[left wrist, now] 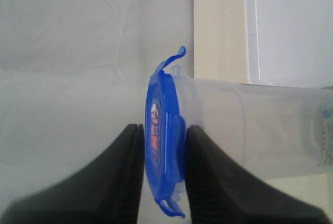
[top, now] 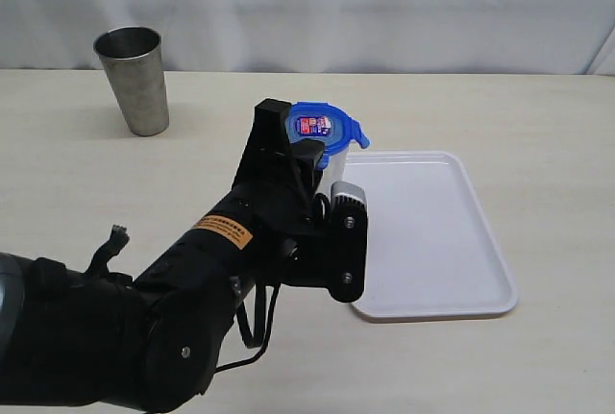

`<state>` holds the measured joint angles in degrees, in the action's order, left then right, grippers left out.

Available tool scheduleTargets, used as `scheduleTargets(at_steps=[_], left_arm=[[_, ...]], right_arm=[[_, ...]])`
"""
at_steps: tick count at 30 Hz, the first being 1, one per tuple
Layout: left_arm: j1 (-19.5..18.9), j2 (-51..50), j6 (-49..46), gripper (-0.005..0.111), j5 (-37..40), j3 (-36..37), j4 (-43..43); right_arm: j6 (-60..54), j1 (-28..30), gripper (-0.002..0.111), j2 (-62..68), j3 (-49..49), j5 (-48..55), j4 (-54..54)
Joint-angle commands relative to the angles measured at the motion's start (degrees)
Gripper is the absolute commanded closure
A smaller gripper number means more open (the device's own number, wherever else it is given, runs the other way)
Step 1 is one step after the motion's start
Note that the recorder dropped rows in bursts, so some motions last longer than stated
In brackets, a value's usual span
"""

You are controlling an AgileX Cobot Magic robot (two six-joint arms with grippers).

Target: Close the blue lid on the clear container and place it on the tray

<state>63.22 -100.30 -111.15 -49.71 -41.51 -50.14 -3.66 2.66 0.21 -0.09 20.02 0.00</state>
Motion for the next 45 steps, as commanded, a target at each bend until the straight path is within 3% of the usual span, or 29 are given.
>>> scheduleTargets(at_steps=[1,7,9,16,23,32,45], left_arm=[[0.1,0.33,1.95,0.076,-0.3,0.12,-1.75],[0.1,0.33,2.19,0.048,0.49,0.12,-2.6],[0.1,0.33,2.19,0.044,-0.24,0.12,-2.71],[0.41,0.33,3.46,0.045,-1.18,0.12,-4.79],[3.1,0.33,3.46,0.045,-1.61,0.12,-7.73],[3.5,0.33,3.46,0.045,-2.97,0.12,-15.22],[9.7,0.33,3.18,0.045,-9.63,0.12,-17.14]], right_arm=[[-0.01,-0.11,0.104,-0.21,0.09,-0.17,0.0],[-0.01,-0.11,0.104,-0.21,0.09,-0.17,0.0],[-0.01,-0.11,0.104,-0.21,0.09,-0.17,0.0],[-0.01,-0.11,0.104,-0.21,0.09,-0.17,0.0],[-0.01,-0.11,0.104,-0.21,0.09,-0.17,0.0],[-0.01,-0.11,0.104,-0.21,0.09,-0.17,0.0],[-0.01,-0.11,0.104,-0.21,0.09,-0.17,0.0]])
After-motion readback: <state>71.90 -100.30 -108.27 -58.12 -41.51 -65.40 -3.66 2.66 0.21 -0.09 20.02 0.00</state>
